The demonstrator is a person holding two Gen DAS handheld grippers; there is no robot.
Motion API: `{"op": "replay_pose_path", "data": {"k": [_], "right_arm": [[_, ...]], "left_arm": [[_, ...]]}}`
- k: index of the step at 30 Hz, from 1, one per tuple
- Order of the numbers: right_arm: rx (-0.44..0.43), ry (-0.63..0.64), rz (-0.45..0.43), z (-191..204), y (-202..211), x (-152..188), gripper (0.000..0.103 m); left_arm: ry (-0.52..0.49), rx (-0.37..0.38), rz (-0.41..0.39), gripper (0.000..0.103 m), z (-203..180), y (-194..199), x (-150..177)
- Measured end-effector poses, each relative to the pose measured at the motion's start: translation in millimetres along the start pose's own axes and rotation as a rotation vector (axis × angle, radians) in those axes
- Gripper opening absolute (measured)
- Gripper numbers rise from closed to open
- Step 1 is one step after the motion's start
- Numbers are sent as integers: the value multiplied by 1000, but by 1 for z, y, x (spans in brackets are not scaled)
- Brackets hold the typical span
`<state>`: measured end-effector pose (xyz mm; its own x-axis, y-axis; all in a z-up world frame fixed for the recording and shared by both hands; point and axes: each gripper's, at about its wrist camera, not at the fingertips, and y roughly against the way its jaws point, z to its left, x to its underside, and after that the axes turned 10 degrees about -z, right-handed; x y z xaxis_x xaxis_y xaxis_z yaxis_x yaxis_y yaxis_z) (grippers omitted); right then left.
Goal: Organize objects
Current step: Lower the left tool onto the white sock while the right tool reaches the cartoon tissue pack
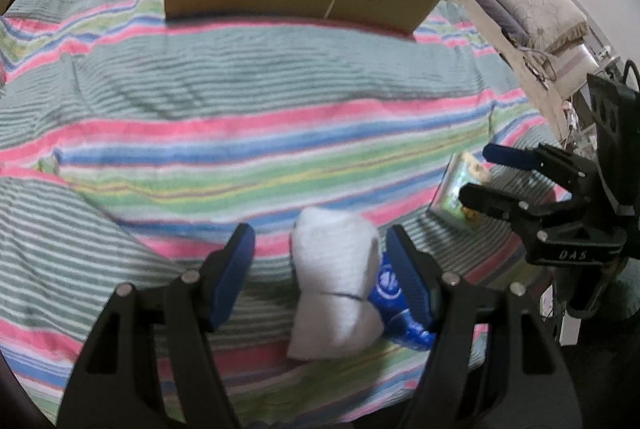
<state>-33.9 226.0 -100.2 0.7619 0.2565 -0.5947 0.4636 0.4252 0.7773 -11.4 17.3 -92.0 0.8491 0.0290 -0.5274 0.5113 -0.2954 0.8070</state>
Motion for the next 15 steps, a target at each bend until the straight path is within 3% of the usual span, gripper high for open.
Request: {"op": "replay_pose_path", "data": {"k": [15], "right_arm": [[62,160,135,17,-25,25,79]], "left_arm": [[-164,-24,89,70,-16,-24,19]]}}
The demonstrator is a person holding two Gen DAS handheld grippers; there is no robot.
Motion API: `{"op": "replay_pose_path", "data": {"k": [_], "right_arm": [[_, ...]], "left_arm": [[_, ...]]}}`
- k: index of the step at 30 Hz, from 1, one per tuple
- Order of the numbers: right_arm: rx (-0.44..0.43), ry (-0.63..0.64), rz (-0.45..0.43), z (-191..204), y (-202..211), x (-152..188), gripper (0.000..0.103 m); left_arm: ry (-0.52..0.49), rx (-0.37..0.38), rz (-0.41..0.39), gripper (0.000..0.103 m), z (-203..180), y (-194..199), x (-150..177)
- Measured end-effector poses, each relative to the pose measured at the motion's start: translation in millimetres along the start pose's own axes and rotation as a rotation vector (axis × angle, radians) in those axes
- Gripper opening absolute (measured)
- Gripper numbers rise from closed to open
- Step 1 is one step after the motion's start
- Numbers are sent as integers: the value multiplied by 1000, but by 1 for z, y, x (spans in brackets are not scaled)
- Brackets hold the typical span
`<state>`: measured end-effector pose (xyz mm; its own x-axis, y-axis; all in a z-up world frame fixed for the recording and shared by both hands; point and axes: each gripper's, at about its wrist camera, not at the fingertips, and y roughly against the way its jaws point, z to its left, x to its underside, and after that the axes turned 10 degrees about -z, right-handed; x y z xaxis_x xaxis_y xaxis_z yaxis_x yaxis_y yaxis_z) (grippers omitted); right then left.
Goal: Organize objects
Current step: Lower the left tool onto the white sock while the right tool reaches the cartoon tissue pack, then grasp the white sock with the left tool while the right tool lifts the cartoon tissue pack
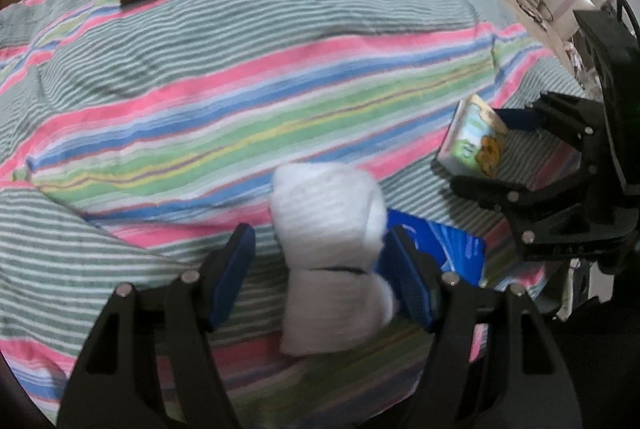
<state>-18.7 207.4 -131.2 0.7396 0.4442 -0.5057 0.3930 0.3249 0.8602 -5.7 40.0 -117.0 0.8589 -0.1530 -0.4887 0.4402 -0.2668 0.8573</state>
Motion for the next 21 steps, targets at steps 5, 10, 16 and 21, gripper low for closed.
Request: {"op": "replay_pose_path", "data": {"k": [5,10,16,21], "right_arm": [[-14,0,-3,-2,1,0,69],[-41,-25,-29,-9,9,-2,69],[-70,-74,-86,-20,25,-12,69],[-59,-153,-143,-27,32,-20,69]], "left_arm": [[-15,-8,-13,61,3,0,0],[-22,6,-29,48,6,3,-2],[-12,16,-66,41,7,13,-8],[11,25,-113,40,11,23,-16]]}}
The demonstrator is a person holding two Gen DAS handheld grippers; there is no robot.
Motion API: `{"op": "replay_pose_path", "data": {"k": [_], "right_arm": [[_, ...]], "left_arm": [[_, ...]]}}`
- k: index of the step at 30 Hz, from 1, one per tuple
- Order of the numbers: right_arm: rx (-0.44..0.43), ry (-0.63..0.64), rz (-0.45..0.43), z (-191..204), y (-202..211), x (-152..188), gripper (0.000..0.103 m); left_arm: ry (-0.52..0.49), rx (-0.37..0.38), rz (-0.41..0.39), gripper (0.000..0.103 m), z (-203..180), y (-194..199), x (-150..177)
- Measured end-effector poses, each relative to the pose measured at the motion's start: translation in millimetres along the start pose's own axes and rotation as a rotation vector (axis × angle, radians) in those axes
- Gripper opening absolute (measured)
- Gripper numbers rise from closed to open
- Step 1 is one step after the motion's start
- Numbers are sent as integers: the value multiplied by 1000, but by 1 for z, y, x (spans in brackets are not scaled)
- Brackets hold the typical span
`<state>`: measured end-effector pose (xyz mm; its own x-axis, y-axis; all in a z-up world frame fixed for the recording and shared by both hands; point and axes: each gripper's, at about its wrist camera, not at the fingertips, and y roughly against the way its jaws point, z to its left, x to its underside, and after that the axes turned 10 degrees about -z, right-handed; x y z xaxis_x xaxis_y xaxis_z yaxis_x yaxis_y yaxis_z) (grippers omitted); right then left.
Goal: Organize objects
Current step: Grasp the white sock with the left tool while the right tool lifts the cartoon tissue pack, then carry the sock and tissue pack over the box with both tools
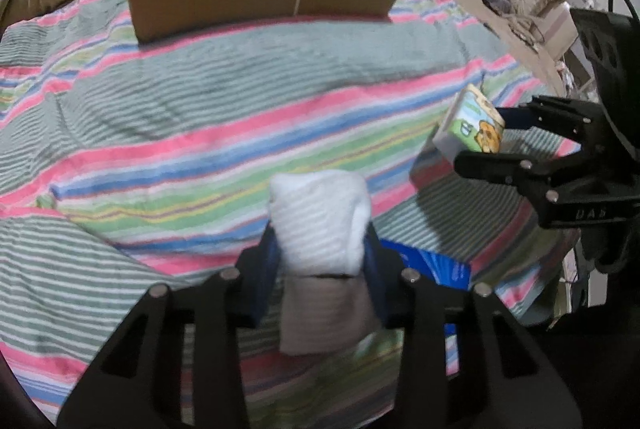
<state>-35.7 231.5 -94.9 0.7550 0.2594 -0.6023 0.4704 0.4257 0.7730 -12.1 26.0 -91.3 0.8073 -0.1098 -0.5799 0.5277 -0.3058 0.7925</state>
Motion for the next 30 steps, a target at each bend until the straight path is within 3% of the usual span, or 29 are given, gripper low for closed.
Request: {"op": "replay_pose_path", "data": {"k": [13,30], "right_arm": [[-11,-50,-115,-4,19,-50,69],[-17,-46,-196,-10,27,-99,69]], "left_arm": [[11,-4,-101,39,1,22,-31],[12,-27,-193,39,7,35,-88]]}}
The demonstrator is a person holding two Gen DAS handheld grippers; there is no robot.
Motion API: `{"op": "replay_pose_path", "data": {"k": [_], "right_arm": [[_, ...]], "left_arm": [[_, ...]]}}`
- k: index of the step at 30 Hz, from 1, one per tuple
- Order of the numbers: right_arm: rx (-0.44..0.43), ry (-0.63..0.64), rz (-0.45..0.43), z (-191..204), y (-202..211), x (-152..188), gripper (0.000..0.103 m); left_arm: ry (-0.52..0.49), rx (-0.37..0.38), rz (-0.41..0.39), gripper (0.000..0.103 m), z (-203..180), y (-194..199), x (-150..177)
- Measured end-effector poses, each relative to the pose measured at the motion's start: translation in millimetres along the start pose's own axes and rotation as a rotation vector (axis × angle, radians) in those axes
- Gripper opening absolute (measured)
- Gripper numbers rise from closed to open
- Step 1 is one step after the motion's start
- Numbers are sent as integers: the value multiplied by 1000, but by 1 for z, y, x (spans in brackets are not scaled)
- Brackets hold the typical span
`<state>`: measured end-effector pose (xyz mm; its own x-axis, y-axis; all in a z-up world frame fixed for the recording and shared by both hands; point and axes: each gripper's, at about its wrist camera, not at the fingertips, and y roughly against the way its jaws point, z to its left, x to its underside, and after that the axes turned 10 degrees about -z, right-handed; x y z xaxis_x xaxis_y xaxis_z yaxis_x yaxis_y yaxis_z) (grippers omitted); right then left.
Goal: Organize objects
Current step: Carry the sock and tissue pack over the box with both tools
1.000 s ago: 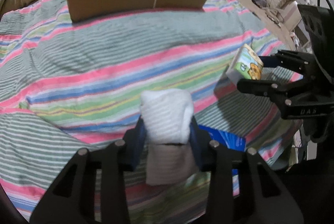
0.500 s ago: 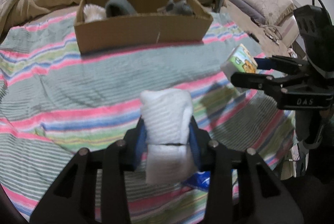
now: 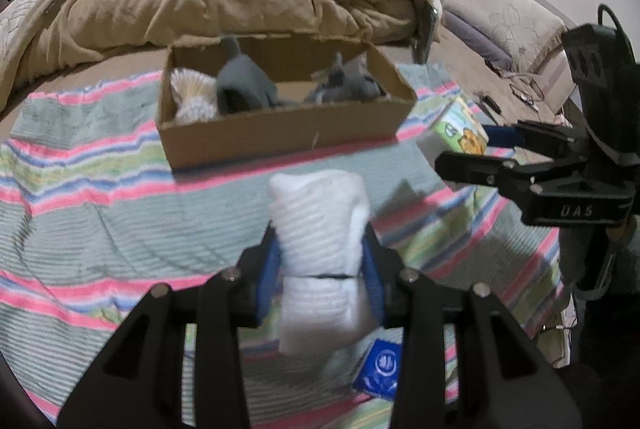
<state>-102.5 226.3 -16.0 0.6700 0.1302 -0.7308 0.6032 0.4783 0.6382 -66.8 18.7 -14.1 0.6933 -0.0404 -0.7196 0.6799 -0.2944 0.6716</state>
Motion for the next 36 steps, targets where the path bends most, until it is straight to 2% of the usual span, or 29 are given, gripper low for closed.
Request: {"op": "replay_pose_path", "data": {"k": [20,36], "right_arm": [[-1,-4,-46,-13,-26,-47,69],[-13,-12,-57,-23,-58,-74,69]], "left_arm": [[56,-29,-74,39,21,-19,-51],[103,-32,-90,39,38,-51,-83]]}}
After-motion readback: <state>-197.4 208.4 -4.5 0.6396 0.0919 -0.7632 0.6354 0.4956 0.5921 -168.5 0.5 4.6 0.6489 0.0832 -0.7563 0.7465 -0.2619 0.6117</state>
